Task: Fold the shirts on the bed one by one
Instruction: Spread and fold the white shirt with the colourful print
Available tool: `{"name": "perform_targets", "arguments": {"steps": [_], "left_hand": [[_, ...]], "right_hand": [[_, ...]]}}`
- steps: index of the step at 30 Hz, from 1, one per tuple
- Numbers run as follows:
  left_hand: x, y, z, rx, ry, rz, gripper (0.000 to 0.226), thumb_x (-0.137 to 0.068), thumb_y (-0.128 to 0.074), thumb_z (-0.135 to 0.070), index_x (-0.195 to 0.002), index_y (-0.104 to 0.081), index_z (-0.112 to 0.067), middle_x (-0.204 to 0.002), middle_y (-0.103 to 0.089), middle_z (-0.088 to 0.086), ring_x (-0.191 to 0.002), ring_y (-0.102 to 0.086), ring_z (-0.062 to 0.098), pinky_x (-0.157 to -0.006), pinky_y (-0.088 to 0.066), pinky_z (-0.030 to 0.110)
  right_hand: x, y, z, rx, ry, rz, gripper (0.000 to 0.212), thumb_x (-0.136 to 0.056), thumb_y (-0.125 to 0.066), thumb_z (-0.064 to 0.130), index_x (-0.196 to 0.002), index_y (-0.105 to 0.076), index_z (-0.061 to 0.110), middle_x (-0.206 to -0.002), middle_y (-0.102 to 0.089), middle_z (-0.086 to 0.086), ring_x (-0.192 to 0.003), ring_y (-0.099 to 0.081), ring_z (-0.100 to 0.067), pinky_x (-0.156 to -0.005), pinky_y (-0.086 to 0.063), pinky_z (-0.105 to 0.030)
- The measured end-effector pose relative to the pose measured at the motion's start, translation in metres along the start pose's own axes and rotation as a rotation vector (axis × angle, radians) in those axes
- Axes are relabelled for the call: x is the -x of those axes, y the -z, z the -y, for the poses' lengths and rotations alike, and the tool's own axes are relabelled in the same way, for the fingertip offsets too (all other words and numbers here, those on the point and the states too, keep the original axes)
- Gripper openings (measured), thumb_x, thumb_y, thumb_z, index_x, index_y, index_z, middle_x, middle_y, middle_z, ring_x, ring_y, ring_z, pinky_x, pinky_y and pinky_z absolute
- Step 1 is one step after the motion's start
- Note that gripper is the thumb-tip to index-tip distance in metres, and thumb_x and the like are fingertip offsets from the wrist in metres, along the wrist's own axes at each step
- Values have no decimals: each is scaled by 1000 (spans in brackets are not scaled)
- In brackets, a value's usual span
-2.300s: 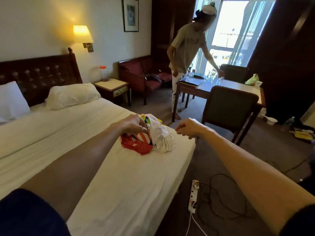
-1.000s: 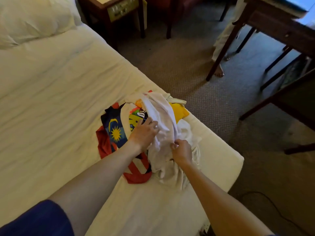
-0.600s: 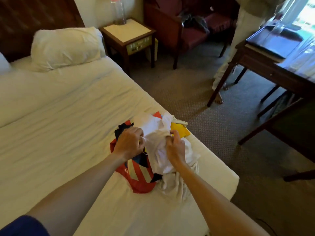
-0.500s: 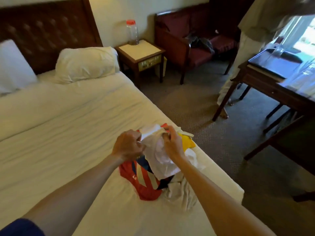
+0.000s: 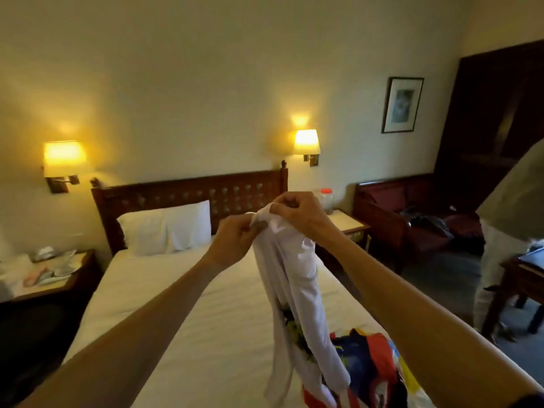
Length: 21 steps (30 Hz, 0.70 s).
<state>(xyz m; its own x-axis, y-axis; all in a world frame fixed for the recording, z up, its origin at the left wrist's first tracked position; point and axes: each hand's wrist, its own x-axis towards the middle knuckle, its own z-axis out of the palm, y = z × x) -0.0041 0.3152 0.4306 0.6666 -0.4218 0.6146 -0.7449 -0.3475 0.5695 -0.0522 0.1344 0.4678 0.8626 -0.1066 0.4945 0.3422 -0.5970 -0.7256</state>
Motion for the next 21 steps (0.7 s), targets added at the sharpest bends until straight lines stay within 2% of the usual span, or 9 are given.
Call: {"name": "perform_targets", "arguments": {"steps": [4, 6, 8, 11, 14, 16, 18, 19, 21], "left_hand": [[-1, 115, -30, -73, -85, -186, 19, -95, -58, -6, -96, -74, -15, -87, -69, -14, -81, -59, -1, -71, -41, 8], [3, 158, -42, -82, -83, -196, 18, -96, -56, -13, -94, -72, -20, -86, -69, -13, -81, -60, 0, -70, -42, 10], [10, 192, -51, -84, -68, -233, 18, -98, -53, -19, -92, -71, -20, -86, -69, -12, -82, -61, 1, -68, -44, 13], [20, 240, -53, -8, 32, -383, 23, -102, -44, -20, -95, -65, -14, -85, -64, -4, -78, -56, 8, -69, -42, 24], [34, 283, -53, 51, 98, -475, 22, -102, -41, -21, -93, -61, -18, -80, -57, -7, -70, -51, 1, -63, -38, 19], [44, 306, -54, 11, 109, -474, 15, -99, -48, -21, -90, -60, -20, -72, -56, -11, -60, -48, -4, -56, -36, 13], [54, 330, -56, 10, 178, -403, 4, -89, -65, -24, -91, -62, -21, -66, -58, -15, -55, -47, -2, -52, -36, 13], [59, 342, -57, 11, 237, -326, 11, -83, -72, -27, -91, -66, -22, -70, -62, -13, -58, -51, 1, -55, -39, 15], [70, 363, -55, -69, 374, -134, 17, -78, -79, -28, -94, -74, -23, -85, -69, -6, -71, -60, 7, -64, -46, 21]], "right_hand": [[2, -40, 56, 344, -33, 319, 51, -69, -81, 59, -101, -58, 27, -88, -57, 13, -83, -56, -8, -64, -39, -16], [6, -68, 72, 464, -52, 339, 49, -70, -82, 54, -96, -57, 21, -84, -56, 9, -83, -58, -13, -62, -39, -17], [7, -86, 89, 369, -61, 259, 37, -77, -81, 43, -88, -61, 14, -81, -60, 4, -83, -63, -20, -64, -44, -18], [5, -94, 114, 162, -97, 135, 30, -85, -74, 30, -94, -68, 3, -90, -65, -5, -91, -65, -26, -80, -53, -31], [5, -97, 144, -236, -180, 100, 13, -89, -70, 23, -98, -68, 14, -99, -66, -5, -97, -64, -27, -87, -57, -43], [0, -99, 165, -351, -170, 95, 4, -93, -66, 23, -91, -69, 25, -96, -69, -1, -93, -66, -22, -83, -58, -42], [-8, -102, 180, -364, -100, 43, 10, -94, -65, 26, -86, -70, 28, -88, -69, 7, -82, -67, -6, -74, -57, -23], [-12, -102, 185, -331, -63, 6, 10, -94, -66, 28, -85, -70, 25, -83, -67, 12, -75, -64, 1, -65, -53, -14], [-18, -98, 193, -275, -36, -34, 12, -90, -70, 33, -84, -70, 22, -79, -63, 14, -70, -58, 1, -59, -46, -12]]}}
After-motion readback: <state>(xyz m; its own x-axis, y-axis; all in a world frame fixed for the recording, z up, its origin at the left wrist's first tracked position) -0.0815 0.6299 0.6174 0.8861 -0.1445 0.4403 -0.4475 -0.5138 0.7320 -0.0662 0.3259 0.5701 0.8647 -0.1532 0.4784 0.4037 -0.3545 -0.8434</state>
